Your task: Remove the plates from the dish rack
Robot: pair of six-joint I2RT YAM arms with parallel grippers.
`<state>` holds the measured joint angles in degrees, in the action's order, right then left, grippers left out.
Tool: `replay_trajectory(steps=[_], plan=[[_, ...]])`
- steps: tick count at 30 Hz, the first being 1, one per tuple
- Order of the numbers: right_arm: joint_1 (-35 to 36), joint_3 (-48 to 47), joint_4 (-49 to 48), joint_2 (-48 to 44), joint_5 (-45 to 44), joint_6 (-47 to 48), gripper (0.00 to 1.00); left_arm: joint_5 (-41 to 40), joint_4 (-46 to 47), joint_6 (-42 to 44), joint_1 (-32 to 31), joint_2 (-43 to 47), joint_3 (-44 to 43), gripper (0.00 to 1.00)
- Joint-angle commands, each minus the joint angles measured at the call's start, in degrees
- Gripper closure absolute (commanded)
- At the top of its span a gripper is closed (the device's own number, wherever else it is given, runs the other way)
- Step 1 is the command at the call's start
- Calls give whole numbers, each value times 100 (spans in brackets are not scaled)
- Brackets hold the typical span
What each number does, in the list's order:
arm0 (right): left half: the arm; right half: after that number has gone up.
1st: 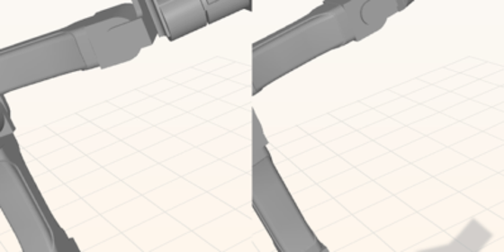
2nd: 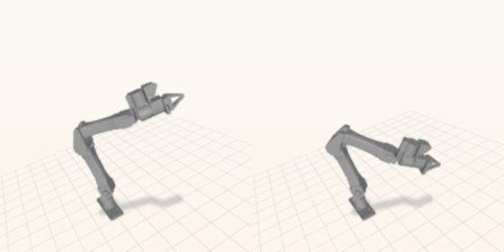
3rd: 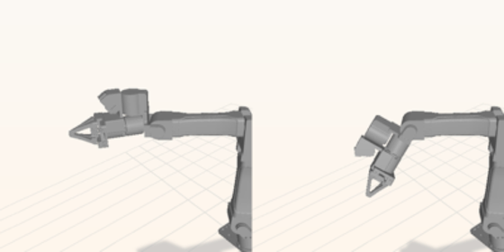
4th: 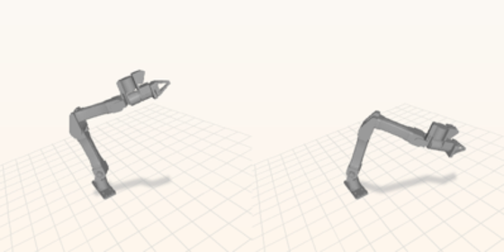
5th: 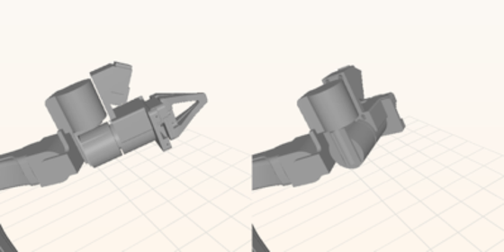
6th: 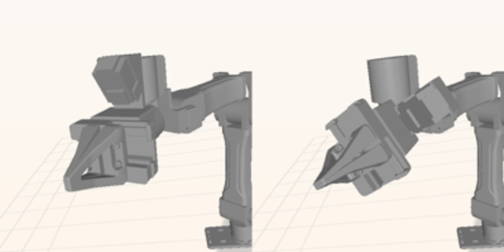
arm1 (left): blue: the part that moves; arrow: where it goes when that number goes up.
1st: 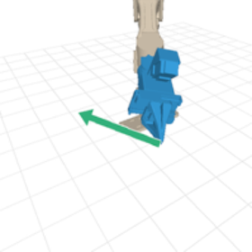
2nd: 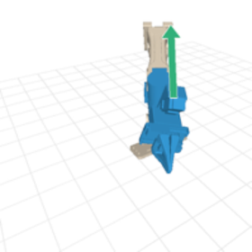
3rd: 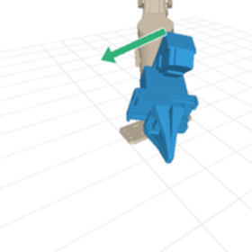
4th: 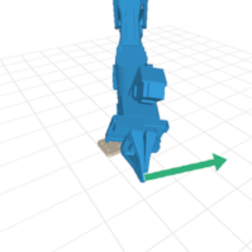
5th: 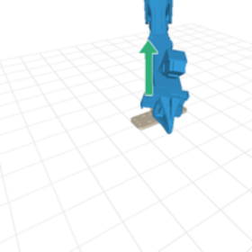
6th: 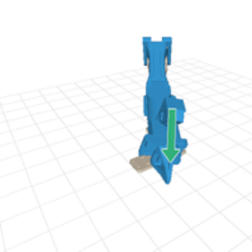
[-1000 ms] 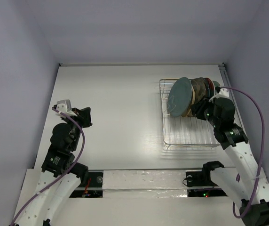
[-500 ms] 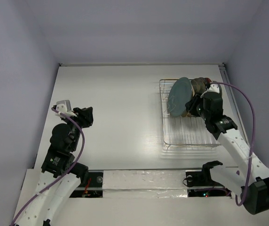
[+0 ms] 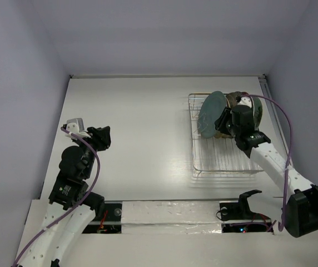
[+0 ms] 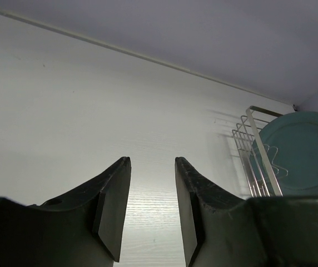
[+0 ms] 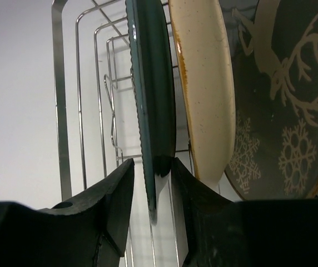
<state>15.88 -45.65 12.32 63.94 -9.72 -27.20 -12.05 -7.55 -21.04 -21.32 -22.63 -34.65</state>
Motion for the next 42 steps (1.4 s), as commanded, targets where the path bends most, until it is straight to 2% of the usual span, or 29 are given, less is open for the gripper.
replay_trajectory(steps=[1,6,9,10,11,13,14,15,21,29,30,35,36,37,39,40,42], plan=[[29,-278,-397,258,-671,83,60,19,254,47,-21,57,-41,65],[239,-681,-230,777,-1207,399,61,19,254,47,-21,-13,-33,64],[424,-814,-98,892,-1533,391,66,19,245,56,-21,13,-41,63],[503,-866,-80,901,-1620,391,70,19,237,56,-21,31,-41,63],[504,-902,-37,918,-1760,400,79,19,245,56,-21,40,-41,63],[635,-1068,130,971,-1945,443,86,19,254,47,-21,40,-33,62],[636,-1130,192,1006,-2120,470,95,19,245,47,-21,31,-41,62],[705,-1183,236,1024,-2201,505,100,19,237,47,-21,13,-50,62],[1004,-1622,509,1007,-2833,698,100,19,228,38,-21,189,-41,61],[1181,-2562,561,278,-3221,865,100,19,245,47,-21,154,-33,55],[1181,-2624,544,103,-3203,918,100,19,245,38,-21,171,-24,54],[1365,-2958,850,-329,-3151,971,100,19,228,38,-21,189,-24,38],[1435,-2985,930,-521,-2898,867,100,19,228,38,-21,189,-41,33],[1436,-2985,930,-523,-2896,787,100,19,228,47,-21,198,-41,33],[1436,-2924,669,-550,-2266,612,100,19,254,47,-21,198,-24,30],[1488,-2845,545,-463,-1428,358,100,19,263,38,-21,180,-15,29],[1619,-2818,90,88,-693,67,100,19,263,38,-21,154,-15,28]])
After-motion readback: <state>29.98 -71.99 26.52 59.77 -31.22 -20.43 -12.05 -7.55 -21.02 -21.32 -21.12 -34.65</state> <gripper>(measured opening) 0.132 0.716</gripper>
